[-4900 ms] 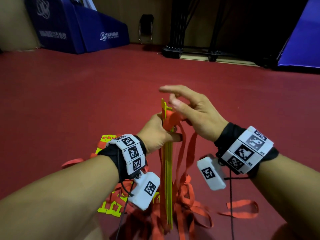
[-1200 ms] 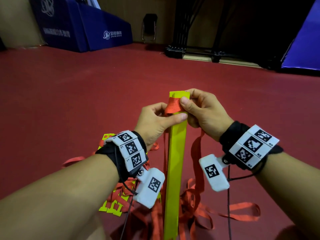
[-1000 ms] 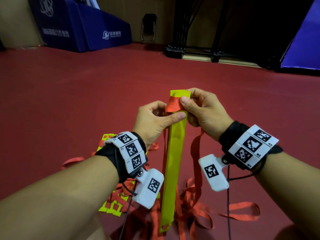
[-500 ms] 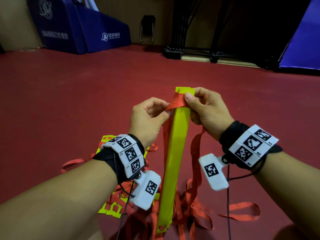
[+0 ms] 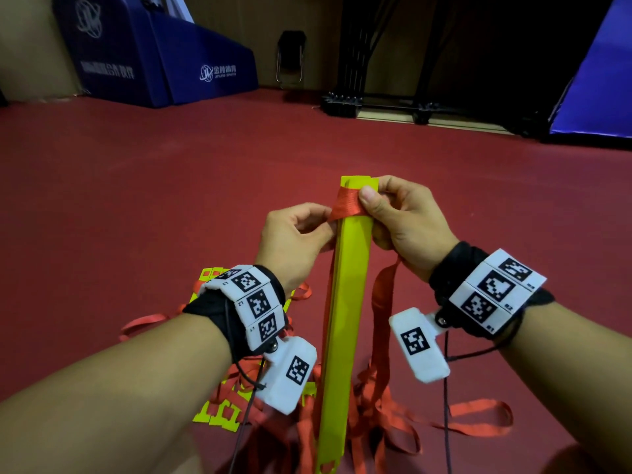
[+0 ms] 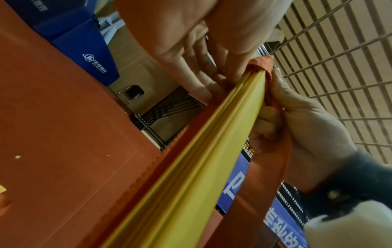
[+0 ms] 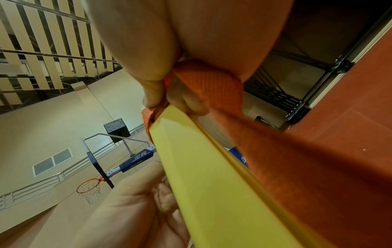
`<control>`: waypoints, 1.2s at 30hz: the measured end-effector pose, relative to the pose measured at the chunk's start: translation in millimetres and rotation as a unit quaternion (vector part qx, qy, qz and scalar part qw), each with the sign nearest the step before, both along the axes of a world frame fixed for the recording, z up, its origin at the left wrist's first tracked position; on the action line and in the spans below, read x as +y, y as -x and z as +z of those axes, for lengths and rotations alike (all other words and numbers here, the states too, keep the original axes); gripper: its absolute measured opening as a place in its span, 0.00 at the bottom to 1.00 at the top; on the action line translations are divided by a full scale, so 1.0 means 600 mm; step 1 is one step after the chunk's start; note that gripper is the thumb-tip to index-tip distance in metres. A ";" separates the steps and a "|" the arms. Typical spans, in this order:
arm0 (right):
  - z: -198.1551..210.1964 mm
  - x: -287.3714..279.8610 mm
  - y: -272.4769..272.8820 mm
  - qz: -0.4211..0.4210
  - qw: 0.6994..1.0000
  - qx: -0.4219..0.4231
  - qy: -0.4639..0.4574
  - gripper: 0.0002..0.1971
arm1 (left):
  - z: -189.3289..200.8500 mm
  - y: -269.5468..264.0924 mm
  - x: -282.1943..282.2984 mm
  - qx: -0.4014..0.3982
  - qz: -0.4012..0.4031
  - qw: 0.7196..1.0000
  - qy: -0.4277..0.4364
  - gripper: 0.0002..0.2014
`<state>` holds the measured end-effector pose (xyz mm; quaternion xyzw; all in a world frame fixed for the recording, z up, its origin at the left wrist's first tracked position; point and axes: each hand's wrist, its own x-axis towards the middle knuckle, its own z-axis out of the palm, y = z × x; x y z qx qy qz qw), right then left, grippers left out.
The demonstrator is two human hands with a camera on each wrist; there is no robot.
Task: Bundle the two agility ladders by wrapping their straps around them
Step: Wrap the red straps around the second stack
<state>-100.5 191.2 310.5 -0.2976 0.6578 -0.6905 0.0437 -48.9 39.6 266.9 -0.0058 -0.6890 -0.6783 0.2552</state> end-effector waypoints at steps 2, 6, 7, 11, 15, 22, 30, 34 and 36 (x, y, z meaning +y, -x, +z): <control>0.001 0.001 0.001 -0.008 1.000 0.003 0.000 0.05 | 0.003 -0.002 -0.001 -0.003 -0.038 0.999 -0.014 0.09; 0.002 0.006 0.007 -0.040 0.999 0.007 0.005 0.06 | 0.006 -0.006 0.003 -0.001 -0.073 0.997 -0.011 0.10; 0.001 0.006 0.009 -0.046 0.999 0.008 0.008 0.06 | 0.005 -0.006 0.006 0.000 -0.069 0.998 -0.006 0.10; -0.003 -0.001 0.007 -0.044 0.999 0.003 0.023 0.06 | -0.001 -0.005 0.016 0.000 -0.034 0.999 -0.006 0.12; -0.006 -0.006 0.005 -0.007 1.000 -0.007 0.023 0.03 | -0.003 0.000 0.021 -0.007 -0.005 1.000 -0.001 0.12; -0.005 0.020 0.020 -0.071 0.974 0.138 -0.165 0.05 | -0.003 0.004 0.006 -0.031 0.047 0.998 0.006 0.11; -0.013 0.025 0.039 -0.063 0.965 0.168 -0.189 0.12 | -0.002 0.007 0.003 -0.039 0.079 0.996 0.033 0.10; -0.019 0.019 0.036 -0.014 0.973 0.122 -0.195 0.15 | -0.001 0.007 0.003 -0.035 0.088 0.994 0.046 0.11; -0.021 0.019 0.034 -0.017 0.974 0.111 -0.197 0.14 | -0.001 0.005 0.003 -0.039 0.087 0.994 0.053 0.12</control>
